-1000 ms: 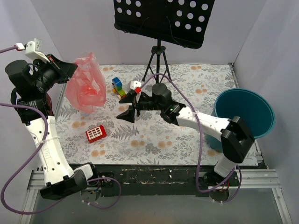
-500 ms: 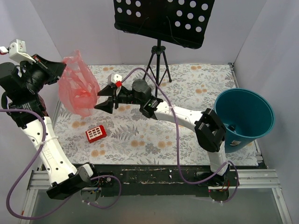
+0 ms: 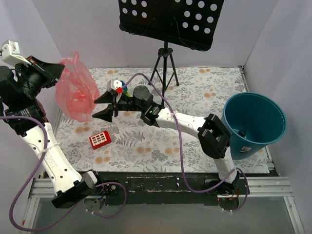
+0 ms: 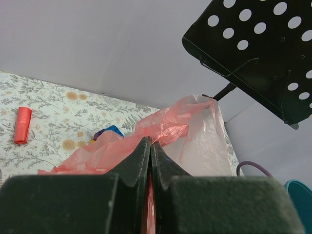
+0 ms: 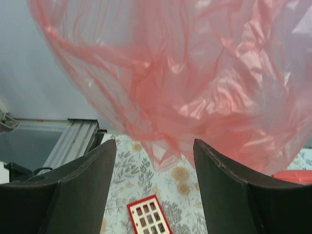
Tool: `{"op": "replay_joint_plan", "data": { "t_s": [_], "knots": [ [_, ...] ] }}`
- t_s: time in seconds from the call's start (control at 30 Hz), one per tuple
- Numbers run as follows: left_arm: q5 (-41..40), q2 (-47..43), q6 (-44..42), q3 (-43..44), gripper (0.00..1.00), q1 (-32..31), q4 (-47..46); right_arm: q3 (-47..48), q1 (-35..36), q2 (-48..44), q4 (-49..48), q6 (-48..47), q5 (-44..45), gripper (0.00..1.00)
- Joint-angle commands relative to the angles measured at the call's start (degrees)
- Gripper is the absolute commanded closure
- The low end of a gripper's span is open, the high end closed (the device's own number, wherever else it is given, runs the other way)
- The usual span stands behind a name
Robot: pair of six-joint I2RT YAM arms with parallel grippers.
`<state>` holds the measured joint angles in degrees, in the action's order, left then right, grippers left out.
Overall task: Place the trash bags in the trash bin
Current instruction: Unfold the trash bag at the center of the board.
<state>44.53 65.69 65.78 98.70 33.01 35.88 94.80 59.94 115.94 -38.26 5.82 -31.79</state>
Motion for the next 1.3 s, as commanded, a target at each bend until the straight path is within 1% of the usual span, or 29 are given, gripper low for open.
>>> {"op": "replay_joint_plan", "data": {
  "t_s": [0.0,0.1,0.23,0.37,0.43,0.47,0.53,0.57,0.67,0.77,0.83,0.87,0.93,0.97,1.0,1.07,1.1,1.13,1.17,1.2,1.23,1.27],
  "knots": [
    [1.17,-0.56,0.58,2.03,1.00,0.65,0.51,7.75,2.01,3.85,-3.23,0.85,0.06,0.29],
    [1.17,-0.30,0.75,2.55,1.00,0.91,0.51,10.57,3.42,5.87,-1.91,1.03,1.29,0.31],
    [1.26,-0.39,1.19,3.08,1.00,1.26,0.42,13.03,4.74,7.37,-0.15,0.94,2.78,0.39],
    [1.35,-0.65,1.72,2.99,1.00,1.44,0.07,12.34,5.62,7.11,0.91,1.03,4.80,0.48],
    [1.52,-0.83,2.07,2.64,1.00,1.44,-0.19,11.46,5.89,6.58,0.91,1.47,7.08,0.49],
    [1.52,-1.00,2.25,2.47,1.00,1.44,-0.19,11.11,5.97,6.32,0.73,1.64,8.05,0.47],
    [1.61,-1.35,2.34,2.29,1.00,1.53,-0.20,10.93,6.33,6.05,0.29,1.73,8.76,0.39],
    [1.61,-1.53,2.34,1.94,1.00,1.53,-0.19,11.36,6.50,6.14,0.20,1.47,8.94,0.37],
    [1.70,-2.06,2.42,1.76,1.00,1.61,-0.02,12.68,7.29,6.31,0.29,1.30,12.44,0.35],
    [1.70,-2.23,2.51,2.11,1.00,1.61,0.16,15.14,8.08,7.02,1.78,0.94,16.92,0.36],
    [1.61,-2.32,2.51,2.20,1.00,1.70,0.07,16.55,8.44,7.63,2.83,1.03,18.78,0.46],
    [1.61,-2.50,2.60,2.20,1.00,1.79,0.07,16.99,8.44,7.81,3.36,1.12,19.74,0.53],
    [1.52,-2.76,2.34,1.77,1.00,1.70,-0.11,16.99,8.52,7.37,5.12,1.12,22.02,0.81],
    [1.43,-2.85,1.99,1.42,1.00,1.70,-0.19,16.38,8.52,6.41,6.43,0.51,22.82,0.91],
    [1.09,-3.20,1.38,0.37,1.00,1.79,-0.37,14.81,8.52,5.01,7.23,-0.45,23.52,0.97],
    [1.52,-4.42,-1.16,-3.13,1.00,1.70,-0.98,8.50,7.65,-0.42,8.99,-1.87,23.01,0.99],
    [2.57,-5.48,-3.27,-5.77,1.00,1.70,-2.03,3.77,6.60,-3.58,9.86,-1.96,21.09,0.99],
    [3.18,-6.53,-5.72,-10.49,1.00,1.79,-2.21,-3.07,5.37,-7.62,10.65,-2.22,18.89,0.99],
    [4.84,-7.67,-8.19,-13.24,1.00,1.70,-1.35,-6.18,4.14,-11.92,12.06,-2.92,17.22,0.99],
    [7.38,-8.12,-13.34,-16.05,1.00,1.70,1.53,-11.17,2.82,-15.53,14.24,-3.88,15.90,0.99],
    [9.93,-8.56,-20.36,-19.65,1.00,1.70,4.96,-15.74,1.59,-19.57,17.22,-5.02,15.27,0.99],
    [10.39,-9.08,-24.95,-22.47,1.00,1.70,8.04,-18.75,-0.42,-22.92,21.43,-5.73,14.14,0.99]
  ]
}}
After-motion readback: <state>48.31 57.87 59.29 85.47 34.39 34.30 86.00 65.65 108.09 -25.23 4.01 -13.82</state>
